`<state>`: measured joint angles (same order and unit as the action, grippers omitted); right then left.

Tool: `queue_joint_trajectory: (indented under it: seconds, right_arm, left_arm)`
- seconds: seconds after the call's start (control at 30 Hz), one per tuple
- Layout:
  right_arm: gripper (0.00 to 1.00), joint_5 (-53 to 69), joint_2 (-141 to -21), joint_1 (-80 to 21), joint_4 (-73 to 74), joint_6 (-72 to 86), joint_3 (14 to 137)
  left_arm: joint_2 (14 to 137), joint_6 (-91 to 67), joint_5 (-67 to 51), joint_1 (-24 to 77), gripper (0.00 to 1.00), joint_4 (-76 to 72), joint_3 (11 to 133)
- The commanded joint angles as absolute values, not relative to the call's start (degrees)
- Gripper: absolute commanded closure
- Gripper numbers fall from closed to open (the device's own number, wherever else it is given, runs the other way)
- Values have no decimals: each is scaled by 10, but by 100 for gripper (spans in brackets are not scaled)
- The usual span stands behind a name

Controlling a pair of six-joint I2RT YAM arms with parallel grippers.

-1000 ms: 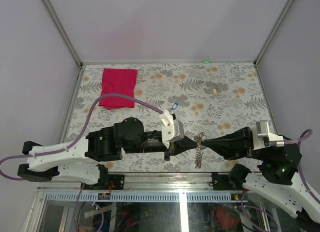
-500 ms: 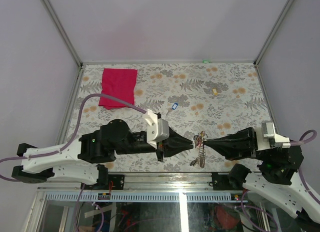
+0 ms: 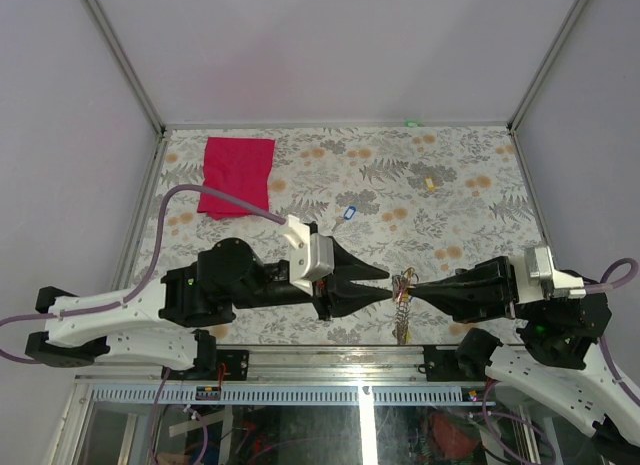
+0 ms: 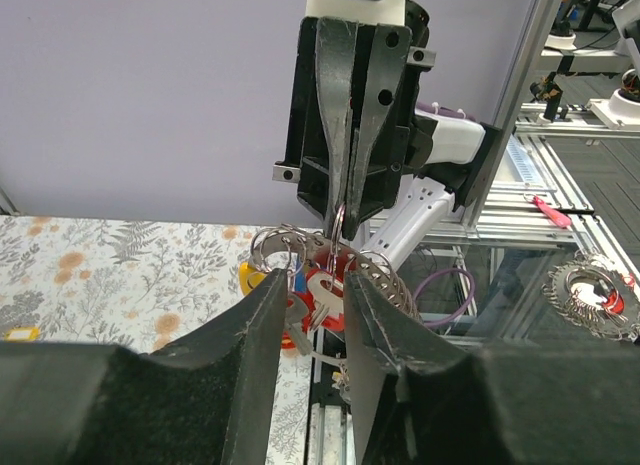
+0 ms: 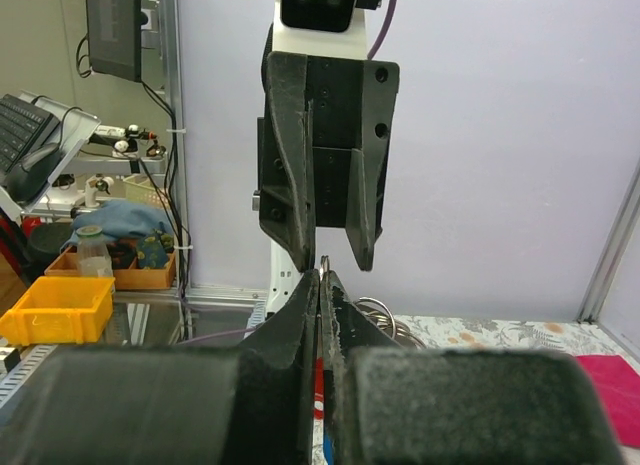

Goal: Put the keys on the keyring

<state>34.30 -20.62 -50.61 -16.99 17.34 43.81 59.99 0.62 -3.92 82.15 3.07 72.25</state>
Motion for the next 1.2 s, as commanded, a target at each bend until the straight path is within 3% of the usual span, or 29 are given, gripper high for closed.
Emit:
queue_joint_trajectory:
  seconds: [0.0,0.7,1.03,1.17]
  right_arm:
    - [100,355,-214,-505,-206,171,464]
    - [100,379,-221,-505,-195,169,468]
    - [100,376,-219,-505,-189,167,470]
    - [100,373,-218,-505,-180,164,469]
  left_arm:
    - [611,-1,-53,822,69,-15,724]
    - [633,1,-62,823,72,-24,737]
    - [642,1,-66,822,98,-11,741]
    - [638,1,-71,822,100,-8,743]
